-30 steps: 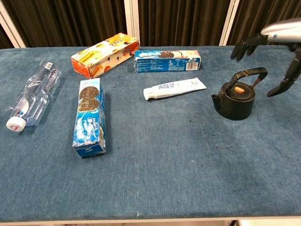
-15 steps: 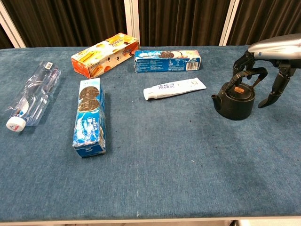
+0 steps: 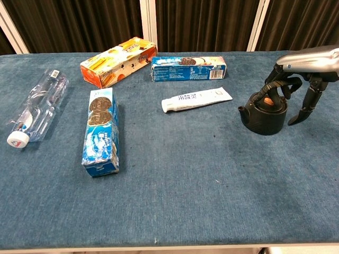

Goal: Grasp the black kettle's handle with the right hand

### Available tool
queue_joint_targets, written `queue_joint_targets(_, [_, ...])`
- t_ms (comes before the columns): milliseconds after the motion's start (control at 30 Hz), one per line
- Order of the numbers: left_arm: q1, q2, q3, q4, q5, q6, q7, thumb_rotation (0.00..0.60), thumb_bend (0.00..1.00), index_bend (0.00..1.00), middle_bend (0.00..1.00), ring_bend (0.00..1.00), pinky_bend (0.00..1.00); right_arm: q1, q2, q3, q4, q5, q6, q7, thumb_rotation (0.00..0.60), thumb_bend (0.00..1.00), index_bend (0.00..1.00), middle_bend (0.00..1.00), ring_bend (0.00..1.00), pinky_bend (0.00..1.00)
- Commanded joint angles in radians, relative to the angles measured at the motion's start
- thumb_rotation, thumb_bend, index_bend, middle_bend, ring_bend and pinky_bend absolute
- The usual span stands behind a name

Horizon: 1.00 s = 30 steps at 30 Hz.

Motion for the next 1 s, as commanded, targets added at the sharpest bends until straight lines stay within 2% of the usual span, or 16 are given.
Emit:
queue_joint_targets(33, [0.000, 0.000, -0.001, 0.001, -0.001, 0.000, -0.001, 0.600, 0.10, 0.11, 0.08, 0.00, 0.00, 0.005, -0.003, -0.005, 0.007, 0.003, -0.010, 0.012, 0.600, 0.00, 0.67, 0.57, 0.57, 0.05])
queue_joint_targets(133, [0.000, 0.000, -0.001, 0.003, -0.002, 0.000, -0.002, 0.600, 0.10, 0.11, 0.08, 0.00, 0.00, 0.011, -0.007, -0.009, 0.015, 0.009, -0.019, 0.020, 0.600, 0.00, 0.73, 0.62, 0.62, 0.06])
queue_joint_targets(400, [0.000, -0.002, -0.001, 0.008, -0.004, -0.002, -0.006, 0.600, 0.10, 0.11, 0.08, 0.00, 0.00, 0.024, -0.015, 0.007, 0.022, 0.015, -0.039, 0.090, 0.600, 0.00, 0.97, 0.80, 0.82, 0.09])
queue_joint_targets(500, [0.001, -0.003, -0.001, 0.009, -0.006, -0.003, -0.007, 0.600, 0.10, 0.11, 0.08, 0.00, 0.00, 0.026, -0.017, 0.011, 0.028, 0.013, -0.040, 0.111, 0.600, 0.00, 1.00, 0.85, 0.88, 0.13])
queue_joint_targets(700, [0.000, -0.005, 0.000, 0.012, -0.008, -0.007, -0.010, 0.600, 0.10, 0.11, 0.08, 0.00, 0.00, 0.026, -0.021, 0.020, 0.037, 0.008, -0.044, 0.159, 0.597, 0.00, 1.00, 0.90, 0.93, 0.18])
queue_joint_targets(767, [0.000, -0.005, 0.000, 0.012, -0.009, -0.007, -0.009, 0.600, 0.10, 0.11, 0.08, 0.00, 0.00, 0.024, -0.018, 0.022, 0.039, -0.010, -0.040, 0.175, 0.559, 0.00, 1.00, 0.91, 0.93, 0.18])
queue_joint_targets(900, [0.000, -0.005, 0.001, 0.010, -0.009, -0.007, -0.008, 0.600, 0.10, 0.11, 0.08, 0.00, 0.00, 0.012, -0.011, 0.025, 0.037, -0.051, -0.016, 0.204, 0.411, 0.00, 1.00, 0.92, 0.94, 0.18])
queue_joint_targets(1000, [0.002, -0.004, 0.000, 0.006, -0.011, -0.006, -0.006, 0.600, 0.10, 0.11, 0.08, 0.00, 0.00, -0.006, -0.001, 0.028, 0.029, -0.101, 0.017, 0.241, 0.362, 0.00, 1.00, 0.92, 0.94, 0.18])
